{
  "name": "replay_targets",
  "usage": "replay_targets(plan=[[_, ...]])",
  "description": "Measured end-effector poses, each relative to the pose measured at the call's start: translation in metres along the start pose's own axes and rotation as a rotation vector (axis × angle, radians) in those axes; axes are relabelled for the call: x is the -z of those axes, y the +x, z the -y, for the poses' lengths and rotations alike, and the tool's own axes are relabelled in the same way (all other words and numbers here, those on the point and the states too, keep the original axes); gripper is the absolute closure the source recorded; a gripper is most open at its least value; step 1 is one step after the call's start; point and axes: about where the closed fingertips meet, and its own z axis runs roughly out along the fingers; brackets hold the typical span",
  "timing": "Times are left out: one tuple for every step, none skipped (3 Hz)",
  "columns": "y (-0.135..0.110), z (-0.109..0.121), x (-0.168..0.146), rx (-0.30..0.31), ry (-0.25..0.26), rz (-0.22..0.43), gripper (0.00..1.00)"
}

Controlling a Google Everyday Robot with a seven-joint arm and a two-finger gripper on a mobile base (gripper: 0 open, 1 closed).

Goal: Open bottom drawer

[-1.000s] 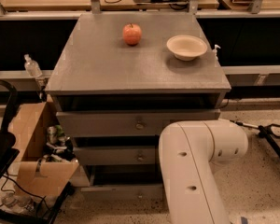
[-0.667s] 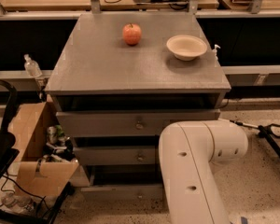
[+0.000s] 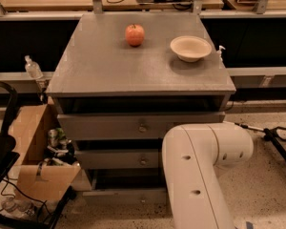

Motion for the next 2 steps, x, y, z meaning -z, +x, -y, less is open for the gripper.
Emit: replay_targets(plan=[[-0.004,-0.018,-0.001,-0.005,-0.034,0.008,0.46],[-0.007,-0.036,0.001,-0.010,-0.066,0.010,0.69]])
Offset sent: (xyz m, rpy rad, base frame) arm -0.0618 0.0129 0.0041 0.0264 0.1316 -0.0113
